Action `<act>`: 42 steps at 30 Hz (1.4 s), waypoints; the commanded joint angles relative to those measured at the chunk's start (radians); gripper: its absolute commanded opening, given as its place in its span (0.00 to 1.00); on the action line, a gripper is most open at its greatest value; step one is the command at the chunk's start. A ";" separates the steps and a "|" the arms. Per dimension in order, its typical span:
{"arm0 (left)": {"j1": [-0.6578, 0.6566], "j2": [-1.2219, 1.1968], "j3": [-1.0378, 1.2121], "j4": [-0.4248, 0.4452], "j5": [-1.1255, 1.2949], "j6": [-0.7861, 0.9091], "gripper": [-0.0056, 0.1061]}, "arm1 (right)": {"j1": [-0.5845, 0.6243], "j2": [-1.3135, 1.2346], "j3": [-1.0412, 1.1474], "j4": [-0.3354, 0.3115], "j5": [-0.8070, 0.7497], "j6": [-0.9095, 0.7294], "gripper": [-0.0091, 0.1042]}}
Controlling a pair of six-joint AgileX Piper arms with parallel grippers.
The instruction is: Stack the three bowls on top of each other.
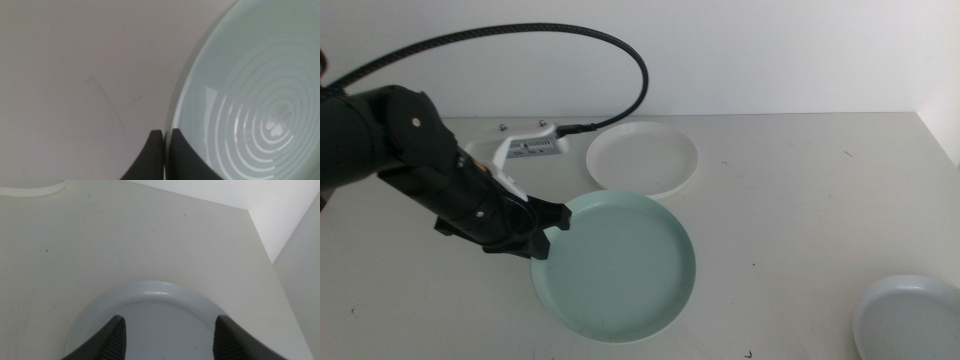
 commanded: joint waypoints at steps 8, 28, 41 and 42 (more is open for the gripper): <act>-0.140 0.076 -0.023 -0.110 -0.154 -0.027 0.05 | -0.008 -0.027 -0.005 -0.010 -0.061 -0.014 0.48; -0.193 0.202 -0.023 -0.194 -0.268 0.047 0.08 | -0.008 -0.027 -0.005 -0.010 -0.061 -0.014 0.48; -0.190 0.193 -0.023 -0.184 -0.254 0.047 0.74 | -0.008 -0.027 -0.005 -0.010 -0.061 -0.014 0.48; -0.190 0.189 -0.023 -0.184 -0.252 0.047 0.77 | -0.008 -0.027 -0.005 -0.010 -0.061 -0.014 0.48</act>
